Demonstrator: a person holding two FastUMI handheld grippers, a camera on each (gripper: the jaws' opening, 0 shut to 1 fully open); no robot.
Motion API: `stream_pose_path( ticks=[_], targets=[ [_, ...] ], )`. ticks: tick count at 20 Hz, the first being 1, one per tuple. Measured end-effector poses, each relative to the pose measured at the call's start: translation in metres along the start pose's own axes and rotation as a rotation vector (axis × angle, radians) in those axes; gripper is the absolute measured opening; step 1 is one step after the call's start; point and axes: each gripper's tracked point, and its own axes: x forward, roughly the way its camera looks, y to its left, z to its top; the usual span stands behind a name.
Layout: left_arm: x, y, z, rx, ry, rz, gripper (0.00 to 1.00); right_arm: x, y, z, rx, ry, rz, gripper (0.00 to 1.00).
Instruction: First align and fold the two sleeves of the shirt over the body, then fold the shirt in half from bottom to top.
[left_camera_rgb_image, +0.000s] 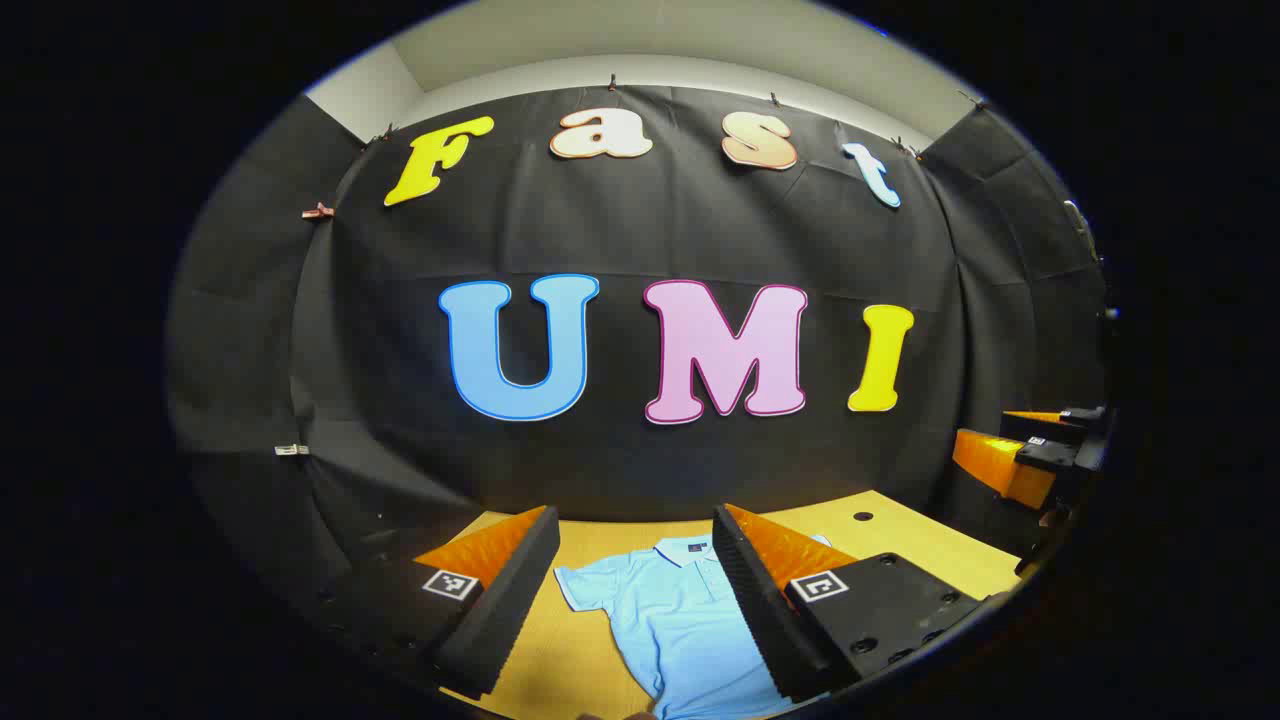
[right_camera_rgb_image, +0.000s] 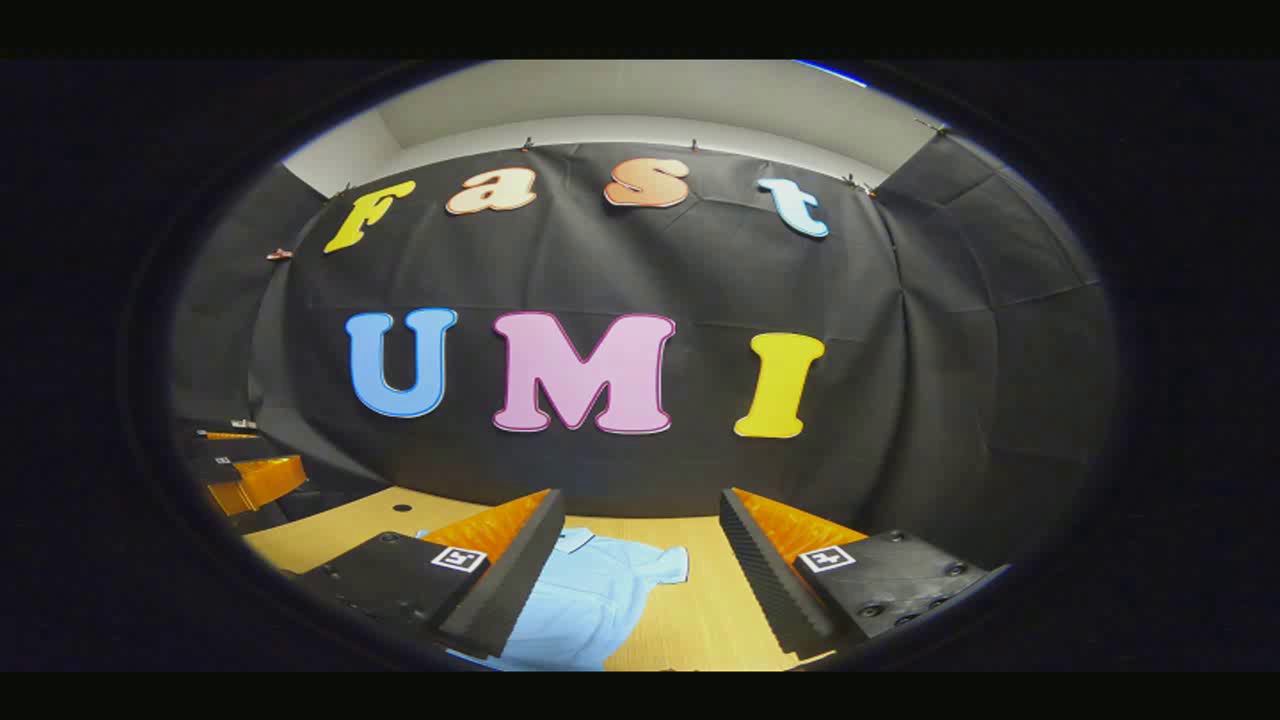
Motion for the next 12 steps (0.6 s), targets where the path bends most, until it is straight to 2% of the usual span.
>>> stream_pose_path(
  ticks=[12],
  targets=[
    [0.0028,-0.0005,-0.0074,0.006,0.016,-0.007,0.97,-0.0032,0.0025,-0.0065,-0.018,0.037,0.014,0.97]
  ],
)
